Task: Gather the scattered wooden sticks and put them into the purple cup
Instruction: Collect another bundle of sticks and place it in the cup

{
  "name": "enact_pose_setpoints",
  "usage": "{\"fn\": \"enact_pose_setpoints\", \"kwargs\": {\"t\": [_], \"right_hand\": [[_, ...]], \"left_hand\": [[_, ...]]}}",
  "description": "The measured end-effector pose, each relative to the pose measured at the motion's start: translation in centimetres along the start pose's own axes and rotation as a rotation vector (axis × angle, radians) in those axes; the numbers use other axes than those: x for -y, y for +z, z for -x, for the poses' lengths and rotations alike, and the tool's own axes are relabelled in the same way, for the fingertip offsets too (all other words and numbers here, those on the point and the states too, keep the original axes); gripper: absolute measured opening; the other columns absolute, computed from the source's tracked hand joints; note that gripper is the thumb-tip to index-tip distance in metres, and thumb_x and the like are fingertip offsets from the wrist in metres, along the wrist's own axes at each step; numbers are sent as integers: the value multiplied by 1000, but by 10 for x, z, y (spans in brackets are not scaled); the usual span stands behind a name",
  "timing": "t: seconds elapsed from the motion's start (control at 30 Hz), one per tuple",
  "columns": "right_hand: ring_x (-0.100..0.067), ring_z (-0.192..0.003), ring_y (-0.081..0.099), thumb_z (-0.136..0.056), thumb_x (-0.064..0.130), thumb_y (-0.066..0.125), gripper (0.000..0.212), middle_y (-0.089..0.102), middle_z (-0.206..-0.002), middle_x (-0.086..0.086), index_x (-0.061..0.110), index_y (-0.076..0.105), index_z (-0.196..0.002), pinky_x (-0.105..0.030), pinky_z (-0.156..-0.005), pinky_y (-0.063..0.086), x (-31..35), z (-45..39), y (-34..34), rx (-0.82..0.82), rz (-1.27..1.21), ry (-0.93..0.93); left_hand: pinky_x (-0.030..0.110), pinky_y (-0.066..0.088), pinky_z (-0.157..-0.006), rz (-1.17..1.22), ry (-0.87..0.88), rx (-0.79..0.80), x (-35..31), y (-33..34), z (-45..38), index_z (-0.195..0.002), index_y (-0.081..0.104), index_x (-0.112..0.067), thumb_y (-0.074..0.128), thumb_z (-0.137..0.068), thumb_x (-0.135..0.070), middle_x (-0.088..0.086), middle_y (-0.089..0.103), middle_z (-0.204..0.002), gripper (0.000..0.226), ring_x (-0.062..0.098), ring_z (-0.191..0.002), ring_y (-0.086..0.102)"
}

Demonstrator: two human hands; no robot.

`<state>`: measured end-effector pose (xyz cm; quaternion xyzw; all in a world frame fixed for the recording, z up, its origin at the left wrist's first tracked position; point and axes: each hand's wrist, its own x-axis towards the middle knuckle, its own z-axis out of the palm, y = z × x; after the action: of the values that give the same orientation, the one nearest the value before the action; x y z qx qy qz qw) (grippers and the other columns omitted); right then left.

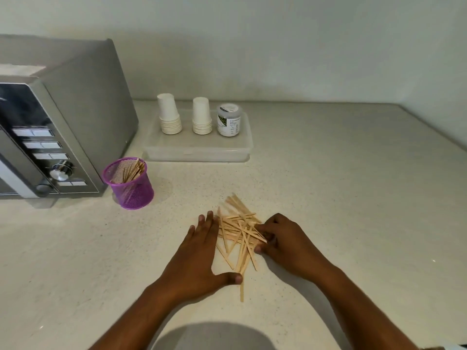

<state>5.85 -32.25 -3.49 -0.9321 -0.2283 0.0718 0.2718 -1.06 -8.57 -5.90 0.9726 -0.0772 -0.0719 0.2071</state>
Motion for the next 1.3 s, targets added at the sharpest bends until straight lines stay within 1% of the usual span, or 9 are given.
{"fn": "enact_pose_setpoints", "kwargs": {"t": [0.07, 0.17, 0.27, 0.37, 0.7, 0.8, 0.93, 1.13, 1.3], "right_hand": [[-3, -99, 58, -88, 51, 72, 51, 60, -115, 10, 27, 64, -132, -15, -81, 44, 4, 2, 1, -72, -55, -1], [-12, -131, 44, -68, 92, 54, 103, 47, -146, 8, 32, 41, -150, -26, -101, 41, 7, 6, 0, -120, 38, 79], [-26, -158, -1, -40, 111, 39, 158, -1, -172, -1, 20, -3, -162, -48, -126, 13, 17, 12, 12, 29, 131, 155], [-28, -151, -33, -32, 112, 40, 169, -31, -166, -7, 20, -28, -156, -54, -126, -11, 29, 14, 35, 106, 185, 99], [-6, -155, 7, -66, 81, 70, 123, 12, -170, 15, 40, 2, -160, -30, -120, 0, 1, 2, 23, 80, 24, -5], [-6, -150, 24, -67, 75, 74, 112, 24, -165, 21, 47, 14, -157, -37, -124, 22, -2, 0, 15, 80, -30, 4], [8, -133, 31, -78, 54, 80, 89, 33, -145, 36, 49, 30, -152, -41, -121, 33, -4, 1, -1, 46, -107, -4], [-11, -123, 44, -57, 88, 67, 106, 46, -138, 11, 38, 41, -148, -30, -96, 48, -14, 20, -15, -1, 189, 103], [-9, -90, 57, -77, 46, 82, 45, 57, -102, 9, 22, 72, -114, -35, -79, 54, -2, 21, -4, -31, 70, 106]], "left_hand": [[37, -7, -127, 29, 25, -15, -1, 4, 0, -156, -26, -26, 41, -72, -95, -10, -35, -161, 127, 7, -148, -33], [37, -9, -126, 76, 53, -29, 11, -2, -4, -157, -23, -30, 42, -73, -94, -14, -35, -161, 124, 4, -147, -34], [42, -5, -126, 67, 102, -4, 30, -21, -21, -160, -14, -33, 49, -68, -95, -15, -31, -163, 127, 6, -149, -31], [46, -5, -125, 43, 199, 47, 40, -39, -47, -160, -8, -37, 62, -67, -89, -19, -26, -163, 127, 7, -150, -29], [43, -9, -122, -52, 404, 179, 36, -56, -89, -162, 11, -27, 82, -66, -65, -6, 2, -170, 126, 18, -155, -15], [43, 12, -127, 29, 423, 123, 41, -53, -82, -158, 29, -27, 83, -67, -64, -5, 27, -166, 112, 16, -155, 12], [34, 43, -107, 87, 388, 10, 49, -45, -72, -146, 49, -33, 81, -65, -71, -16, 49, -143, 96, 2, -130, 39], [31, 38, -110, 40, 366, -127, 58, -37, -62, -153, 38, -36, 70, -64, -85, -21, 38, -150, 106, -1, -136, 30], [35, 27, -121, 35, 291, -56, 63, -35, -61, -158, 31, -30, 61, -69, -89, -14, 21, -166, 111, 6, -151, 15]]}}
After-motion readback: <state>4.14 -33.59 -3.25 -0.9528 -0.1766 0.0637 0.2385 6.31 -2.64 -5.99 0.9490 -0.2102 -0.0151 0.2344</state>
